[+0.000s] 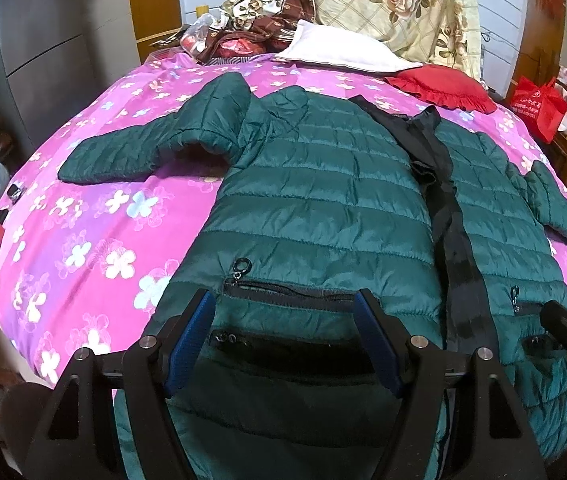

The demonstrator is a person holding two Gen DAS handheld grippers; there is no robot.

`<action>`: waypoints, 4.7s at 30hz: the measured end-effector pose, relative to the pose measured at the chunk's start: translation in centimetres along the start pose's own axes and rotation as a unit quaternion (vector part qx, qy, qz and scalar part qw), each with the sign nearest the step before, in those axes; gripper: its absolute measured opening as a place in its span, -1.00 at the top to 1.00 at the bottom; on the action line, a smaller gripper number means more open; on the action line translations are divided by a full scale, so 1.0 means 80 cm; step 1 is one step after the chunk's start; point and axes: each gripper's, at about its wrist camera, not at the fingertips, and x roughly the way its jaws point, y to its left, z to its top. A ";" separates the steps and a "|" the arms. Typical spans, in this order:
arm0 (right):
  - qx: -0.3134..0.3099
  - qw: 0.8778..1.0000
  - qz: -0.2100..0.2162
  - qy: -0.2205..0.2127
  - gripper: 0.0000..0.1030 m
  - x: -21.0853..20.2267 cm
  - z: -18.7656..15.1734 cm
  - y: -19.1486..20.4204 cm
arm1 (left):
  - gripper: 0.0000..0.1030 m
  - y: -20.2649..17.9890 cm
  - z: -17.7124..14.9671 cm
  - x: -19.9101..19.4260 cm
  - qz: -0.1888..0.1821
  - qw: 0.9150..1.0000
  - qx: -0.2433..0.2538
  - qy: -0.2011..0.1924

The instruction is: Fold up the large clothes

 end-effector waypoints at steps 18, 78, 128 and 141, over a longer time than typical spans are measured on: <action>-0.004 1.000 0.003 0.002 -0.99 0.004 0.029 0.007 | 0.06 0.001 0.037 -0.003 0.015 1.000 0.001 -0.021; -0.019 0.999 0.036 -0.003 -0.99 0.128 0.137 0.064 | 0.06 0.024 0.162 0.101 0.051 0.998 -0.005 -0.039; -0.043 0.998 0.048 0.018 -0.99 0.142 0.130 0.090 | 0.06 0.396 0.157 0.185 0.155 0.931 -0.331 -0.014; -0.054 0.997 0.043 0.029 -0.99 0.154 0.129 0.102 | 0.06 0.423 0.166 0.227 0.171 0.921 -0.350 -0.023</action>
